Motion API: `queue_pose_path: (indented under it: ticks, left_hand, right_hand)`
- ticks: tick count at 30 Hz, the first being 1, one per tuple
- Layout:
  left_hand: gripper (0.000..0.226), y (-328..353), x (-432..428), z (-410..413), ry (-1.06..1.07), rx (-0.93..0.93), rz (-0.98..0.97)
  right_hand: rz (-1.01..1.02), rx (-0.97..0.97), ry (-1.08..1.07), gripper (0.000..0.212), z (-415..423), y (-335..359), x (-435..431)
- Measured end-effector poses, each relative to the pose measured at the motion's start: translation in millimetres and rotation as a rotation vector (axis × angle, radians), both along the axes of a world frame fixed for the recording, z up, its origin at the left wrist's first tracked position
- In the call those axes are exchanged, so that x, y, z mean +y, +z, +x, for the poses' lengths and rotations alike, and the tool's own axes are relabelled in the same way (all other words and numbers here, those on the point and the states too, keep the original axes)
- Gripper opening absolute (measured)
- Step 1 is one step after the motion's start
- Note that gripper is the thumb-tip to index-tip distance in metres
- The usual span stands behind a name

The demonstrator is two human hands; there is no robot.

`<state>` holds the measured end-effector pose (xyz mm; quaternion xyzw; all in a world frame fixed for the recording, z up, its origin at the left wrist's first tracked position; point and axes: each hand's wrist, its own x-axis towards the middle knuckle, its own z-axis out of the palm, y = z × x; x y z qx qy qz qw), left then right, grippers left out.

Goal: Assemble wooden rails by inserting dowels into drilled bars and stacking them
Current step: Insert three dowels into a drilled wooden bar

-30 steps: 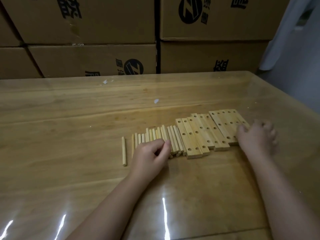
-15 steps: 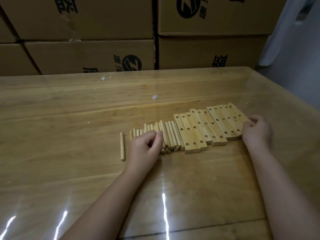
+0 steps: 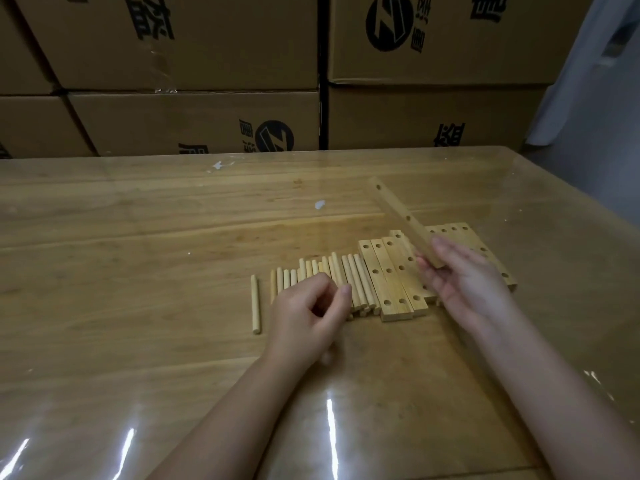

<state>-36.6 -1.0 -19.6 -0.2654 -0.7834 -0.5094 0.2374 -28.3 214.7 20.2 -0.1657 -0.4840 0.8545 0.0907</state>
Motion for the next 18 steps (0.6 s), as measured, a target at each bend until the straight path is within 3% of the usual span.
queue_pose_path:
  ticks: [3, 8, 13, 16, 18]
  left_hand:
    - [0.012, 5, 1, 2, -0.090, -0.112, 0.099]
    - [0.033, 15, 0, -2, -0.246, -0.454, 0.545]
    - [0.022, 14, -5, -10, -0.219, -0.566, 0.709]
    - [0.006, 15, -10, -15, -0.279, -0.644, 0.847]
    - [0.012, 17, -12, -18, -0.367, -0.696, 0.981]
  right_hand:
    - [0.029, 0.063, 0.107, 0.028, 4, 1, -16]
    - [0.152, 0.153, 0.242, 0.027, 11, -4, -36]
    - [0.540, 0.259, 0.235, 0.020, 14, -11, -53]
    - [0.437, 0.277, 0.353, 0.028, 13, -10, -53]
    - [0.429, 0.266, 0.329, 0.035, 10, -10, -47]
